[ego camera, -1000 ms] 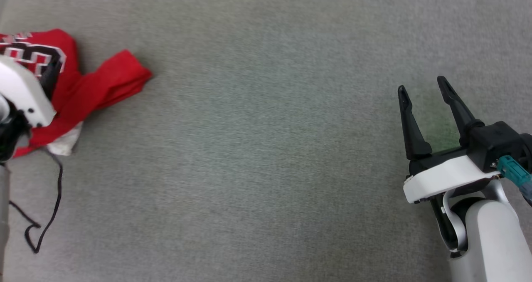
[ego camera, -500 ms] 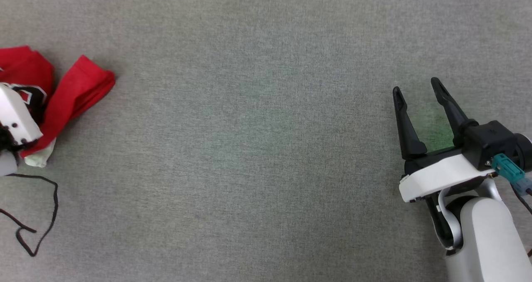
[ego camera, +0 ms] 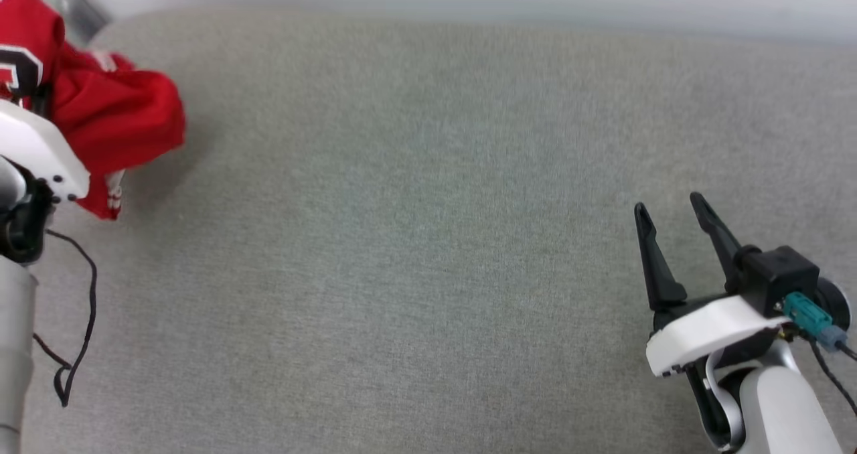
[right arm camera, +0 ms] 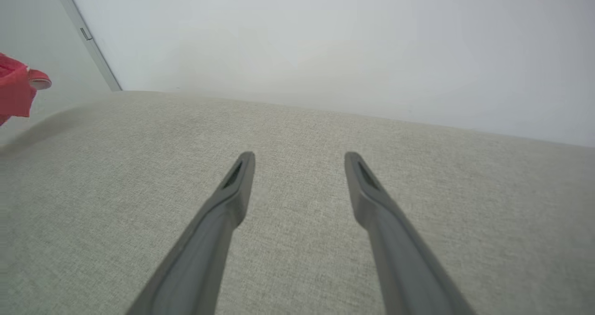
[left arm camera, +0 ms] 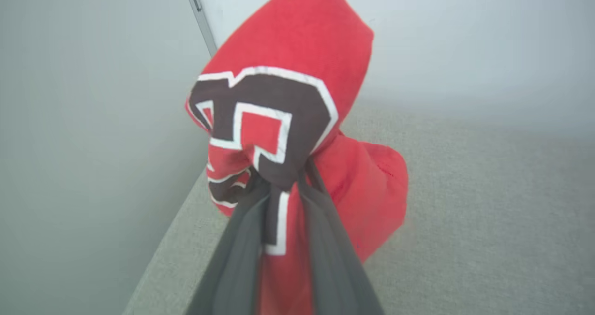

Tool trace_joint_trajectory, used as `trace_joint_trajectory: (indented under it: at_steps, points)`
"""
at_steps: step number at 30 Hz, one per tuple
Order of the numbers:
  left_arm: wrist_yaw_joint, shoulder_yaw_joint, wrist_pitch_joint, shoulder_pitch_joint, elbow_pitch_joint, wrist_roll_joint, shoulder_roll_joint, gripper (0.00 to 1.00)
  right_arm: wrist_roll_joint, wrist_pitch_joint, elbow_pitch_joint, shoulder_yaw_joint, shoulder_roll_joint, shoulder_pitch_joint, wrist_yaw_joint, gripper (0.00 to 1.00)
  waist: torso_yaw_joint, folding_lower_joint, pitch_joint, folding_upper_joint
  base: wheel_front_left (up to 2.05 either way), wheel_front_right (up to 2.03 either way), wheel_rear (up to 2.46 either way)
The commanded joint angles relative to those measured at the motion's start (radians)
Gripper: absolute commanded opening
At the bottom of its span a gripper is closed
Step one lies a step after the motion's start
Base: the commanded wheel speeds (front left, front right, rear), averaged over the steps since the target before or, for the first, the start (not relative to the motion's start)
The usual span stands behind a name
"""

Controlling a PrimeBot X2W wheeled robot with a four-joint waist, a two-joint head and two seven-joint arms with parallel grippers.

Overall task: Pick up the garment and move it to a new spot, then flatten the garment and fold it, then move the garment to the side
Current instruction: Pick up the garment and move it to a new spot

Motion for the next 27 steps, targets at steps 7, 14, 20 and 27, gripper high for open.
trace_joint_trajectory:
  at_steps: [7, 14, 20, 27]
  points:
    - [0.011, -0.028, -0.168, 0.020, -0.063, 0.028, -0.073, 0.00, 0.026, 0.007, -0.016, -0.014, 0.000, 0.072, 0.000, 1.00, -0.019, 0.0000, -0.162, 0.0000, 0.00, 0.00, 0.00]
    - [0.012, -0.084, -0.239, 0.097, -0.152, 0.034, -0.185, 0.00, 0.032, 0.033, -0.029, -0.019, 0.000, 0.117, 0.000, 1.00, -0.083, 0.0000, -0.234, 0.0000, 0.00, 0.00, 0.00]
    - [-0.004, -0.155, -0.248, 0.161, -0.202, 0.036, -0.277, 0.00, 0.038, 0.045, -0.038, -0.021, 0.000, 0.133, 0.000, 1.00, -0.141, 0.0000, -0.263, 0.0000, 0.00, 0.00, 0.00]
    - [-0.058, -0.357, -0.210, 0.254, -0.232, 0.042, -0.423, 0.00, 0.040, 0.064, -0.064, -0.030, 0.000, 0.136, 0.000, 1.00, -0.214, 0.0000, -0.226, 0.0000, 0.00, 0.00, 0.00]
